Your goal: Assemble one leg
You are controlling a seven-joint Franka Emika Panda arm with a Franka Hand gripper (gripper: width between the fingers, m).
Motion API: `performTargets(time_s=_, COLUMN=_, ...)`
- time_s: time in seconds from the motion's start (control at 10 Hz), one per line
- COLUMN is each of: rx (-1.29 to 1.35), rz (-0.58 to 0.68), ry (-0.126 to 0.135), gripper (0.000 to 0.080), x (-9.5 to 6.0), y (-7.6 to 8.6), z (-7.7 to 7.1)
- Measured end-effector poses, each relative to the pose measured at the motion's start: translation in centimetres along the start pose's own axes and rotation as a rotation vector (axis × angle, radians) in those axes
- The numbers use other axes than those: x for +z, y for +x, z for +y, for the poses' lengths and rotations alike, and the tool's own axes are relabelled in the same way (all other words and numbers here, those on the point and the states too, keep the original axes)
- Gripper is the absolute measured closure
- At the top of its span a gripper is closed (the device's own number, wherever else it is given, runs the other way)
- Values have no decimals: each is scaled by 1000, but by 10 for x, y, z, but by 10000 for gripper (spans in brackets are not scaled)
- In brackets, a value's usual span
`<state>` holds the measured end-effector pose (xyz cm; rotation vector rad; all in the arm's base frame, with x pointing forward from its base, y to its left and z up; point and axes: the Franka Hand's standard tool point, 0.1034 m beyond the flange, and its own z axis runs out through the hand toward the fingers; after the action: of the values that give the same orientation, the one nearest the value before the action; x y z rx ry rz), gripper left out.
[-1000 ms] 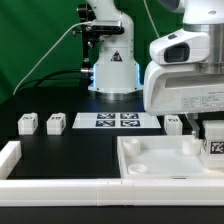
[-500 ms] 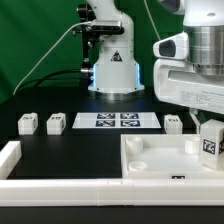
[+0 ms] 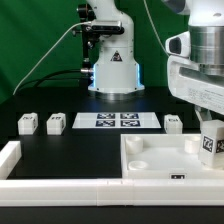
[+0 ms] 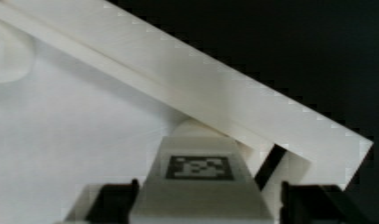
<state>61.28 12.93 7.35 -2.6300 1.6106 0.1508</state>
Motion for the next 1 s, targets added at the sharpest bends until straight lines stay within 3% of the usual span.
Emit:
performTargets(time_s=0.1, rx=-19, rz=0, ry=0, gripper=286, x=0, y=-2, z=0)
performTargets(time_s=0.2, rx=-78, rz=0, ry=-1, gripper=192, x=0, y=-3, z=-1)
performTargets(time_s=0.4, rx=-147, rz=2, ry=-2, gripper=157, x=1, y=-5, z=-1)
performTargets(time_s=1.0, rx=-935, rz=-1, ry=-10, gripper=150, x=5, y=-2, z=1)
